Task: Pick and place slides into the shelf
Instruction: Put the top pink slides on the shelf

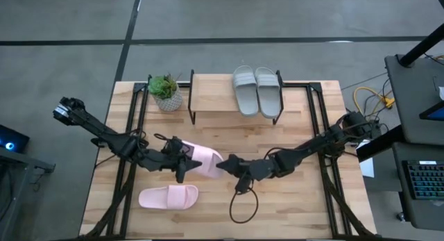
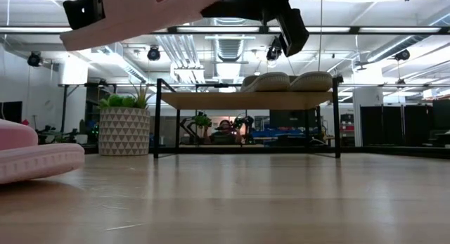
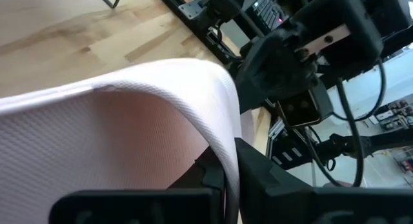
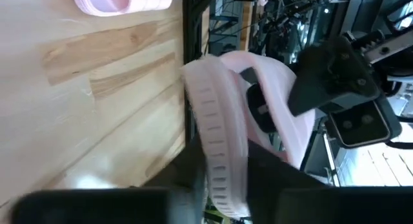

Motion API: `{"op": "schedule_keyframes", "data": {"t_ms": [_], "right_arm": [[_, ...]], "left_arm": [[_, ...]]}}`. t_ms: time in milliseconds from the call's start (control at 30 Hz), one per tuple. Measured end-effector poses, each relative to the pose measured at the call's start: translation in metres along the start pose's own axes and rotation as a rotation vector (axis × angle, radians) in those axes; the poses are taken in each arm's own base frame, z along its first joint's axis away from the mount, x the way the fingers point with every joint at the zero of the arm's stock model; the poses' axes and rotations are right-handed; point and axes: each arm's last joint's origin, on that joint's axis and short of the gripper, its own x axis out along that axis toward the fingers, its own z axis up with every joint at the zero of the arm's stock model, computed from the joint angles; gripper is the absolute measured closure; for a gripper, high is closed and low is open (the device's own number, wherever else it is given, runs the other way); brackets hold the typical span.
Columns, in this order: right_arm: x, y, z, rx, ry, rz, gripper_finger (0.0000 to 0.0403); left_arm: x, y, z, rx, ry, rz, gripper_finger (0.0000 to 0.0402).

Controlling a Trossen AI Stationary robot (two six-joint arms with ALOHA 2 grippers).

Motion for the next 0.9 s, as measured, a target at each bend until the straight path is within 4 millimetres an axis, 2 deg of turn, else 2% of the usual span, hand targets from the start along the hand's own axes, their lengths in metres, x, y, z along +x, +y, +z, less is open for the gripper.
{"op": "schedule_keyframes", "data": {"t_ms": [67, 100, 267, 400, 500, 700, 900], "right_arm": [[0.0, 0.001, 0.0, -0.003, -0.003, 0.004, 0.0368], [0.0, 0.001, 0.0, -0.006, -0.003, 0.004, 0.0375], [0.0, 0.0, 0.0, 0.0, -0.002, 0.002, 0.0375], [0.0, 0.0, 0.0, 0.009, 0.002, -0.002, 0.0375], [0.0, 0.0, -0.001, 0.019, 0.017, -0.004, 0.0377], [-0.001, -0.001, -0.003, 0.077, 0.092, -0.019, 0.0379], [-0.002, -0.003, -0.006, 0.151, 0.171, -0.042, 0.0379]], "left_arm": [[0.0, -0.001, 0.001, 0.0, -0.006, -0.005, 0.0402], [0.0, -0.001, 0.001, 0.008, -0.007, -0.007, 0.0402], [0.0, -0.001, 0.001, 0.058, -0.017, -0.008, 0.0402], [0.0, -0.001, 0.002, 0.177, -0.056, 0.018, 0.0385], [0.0, 0.0, 0.003, 0.276, -0.087, 0.049, 0.0351], [-0.003, 0.001, 0.008, 0.455, -0.164, 0.133, 0.0252], [-0.017, 0.001, 0.019, 0.652, -0.242, 0.205, 0.0181]]}}
